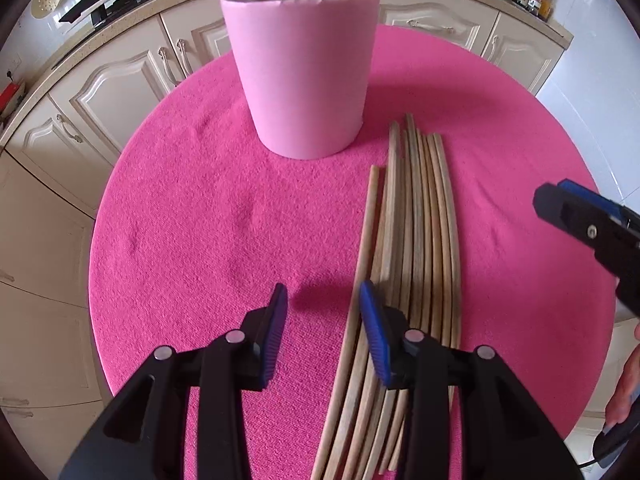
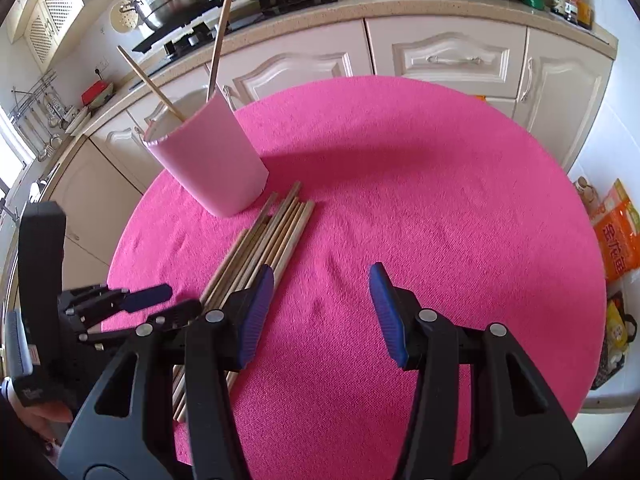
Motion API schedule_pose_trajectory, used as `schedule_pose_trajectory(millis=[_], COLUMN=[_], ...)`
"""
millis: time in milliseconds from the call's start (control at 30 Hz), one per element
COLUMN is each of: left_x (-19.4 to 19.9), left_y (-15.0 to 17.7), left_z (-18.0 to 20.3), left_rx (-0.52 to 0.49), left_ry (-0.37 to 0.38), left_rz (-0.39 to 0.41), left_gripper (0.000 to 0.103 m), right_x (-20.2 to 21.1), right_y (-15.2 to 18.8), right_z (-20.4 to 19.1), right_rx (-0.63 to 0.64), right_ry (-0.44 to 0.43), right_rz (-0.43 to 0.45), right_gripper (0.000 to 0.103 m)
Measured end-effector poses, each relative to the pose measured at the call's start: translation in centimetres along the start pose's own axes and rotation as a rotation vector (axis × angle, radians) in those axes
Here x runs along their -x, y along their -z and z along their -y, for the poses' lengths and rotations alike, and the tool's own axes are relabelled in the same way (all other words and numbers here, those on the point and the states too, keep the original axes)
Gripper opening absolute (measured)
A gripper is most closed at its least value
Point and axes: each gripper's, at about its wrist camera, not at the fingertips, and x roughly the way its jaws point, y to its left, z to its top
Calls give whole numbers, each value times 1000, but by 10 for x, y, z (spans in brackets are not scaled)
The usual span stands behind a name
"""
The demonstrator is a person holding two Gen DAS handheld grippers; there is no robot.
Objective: Organize utensils
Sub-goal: 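Close the left tool on a chopstick from the pile while the right tool grasps another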
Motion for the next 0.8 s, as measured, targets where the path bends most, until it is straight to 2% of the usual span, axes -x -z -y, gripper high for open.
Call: schedule_pose_trajectory(millis=[167, 267, 300, 367, 400, 567, 800], left_x=[-9, -9, -9, -7, -5, -2, 1], left_y=[-7, -8, -7, -6, -3, 5, 16], left_z=[9, 10, 7, 3, -2, -22, -37], left_rx=[-47, -50, -35, 0, 13, 95, 159], left_ry=[-25, -31, -16, 6, 11, 71, 85], left_rz=[-45, -38, -39, -37, -41, -44, -42], left_gripper=[38, 37, 31, 11, 6, 5, 5], right_x=[-8, -15, -18, -24, -27, -41, -49], right_y=[2, 3, 4, 4, 5, 6, 10], right_z=[-3, -7, -9, -12, -14, -25, -39], right_rx=[6, 15, 20, 25, 30, 52, 119], right_ry=[3, 13, 15, 14, 13, 20, 69], right_rz=[-46, -78, -88, -117, -123, -168, -187], right_gripper=[50, 50, 50, 50, 50, 50, 49])
